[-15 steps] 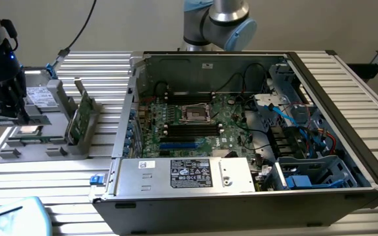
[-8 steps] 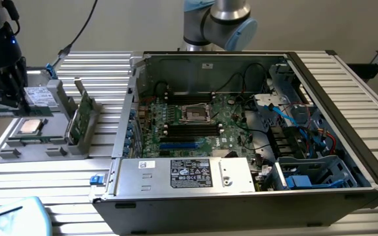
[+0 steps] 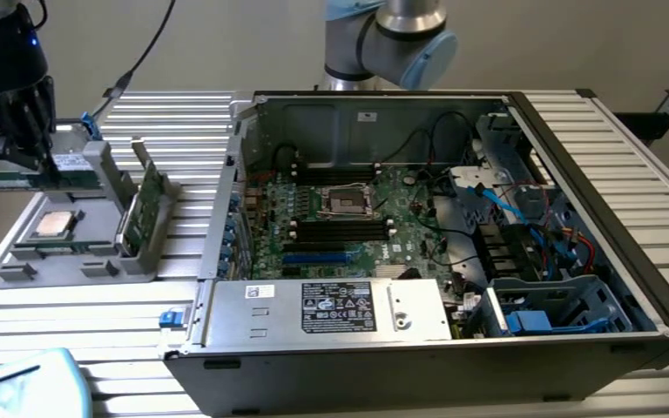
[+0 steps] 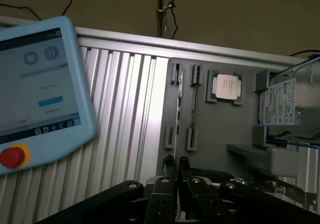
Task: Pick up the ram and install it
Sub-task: 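Pick up the ram and move it above insertion slot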
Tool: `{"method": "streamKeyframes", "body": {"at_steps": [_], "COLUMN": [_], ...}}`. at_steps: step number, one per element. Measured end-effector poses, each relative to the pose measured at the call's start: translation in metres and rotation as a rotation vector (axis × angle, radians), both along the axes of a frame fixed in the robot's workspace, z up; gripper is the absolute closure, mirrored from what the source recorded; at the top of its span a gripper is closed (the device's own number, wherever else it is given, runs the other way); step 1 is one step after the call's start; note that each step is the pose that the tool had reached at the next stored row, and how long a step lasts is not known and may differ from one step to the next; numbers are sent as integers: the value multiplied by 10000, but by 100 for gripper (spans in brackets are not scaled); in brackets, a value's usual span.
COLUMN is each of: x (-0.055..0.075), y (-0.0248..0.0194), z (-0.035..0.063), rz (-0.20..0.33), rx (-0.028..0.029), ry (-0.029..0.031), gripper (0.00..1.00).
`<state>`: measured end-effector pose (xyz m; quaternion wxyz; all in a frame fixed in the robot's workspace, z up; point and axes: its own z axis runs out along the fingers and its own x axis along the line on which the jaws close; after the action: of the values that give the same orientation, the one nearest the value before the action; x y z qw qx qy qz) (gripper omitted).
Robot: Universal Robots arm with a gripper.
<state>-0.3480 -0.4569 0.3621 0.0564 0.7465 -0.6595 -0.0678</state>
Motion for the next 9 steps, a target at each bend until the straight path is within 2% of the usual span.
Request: {"method": "streamKeyframes", "body": {"at_steps": [4,9], "x": [93,263], "y": [-32,-61], "z": [107,196], "rz": [-1,0], "rx": [16,67], "ry": [86,122], "gripper": [86,86]}}
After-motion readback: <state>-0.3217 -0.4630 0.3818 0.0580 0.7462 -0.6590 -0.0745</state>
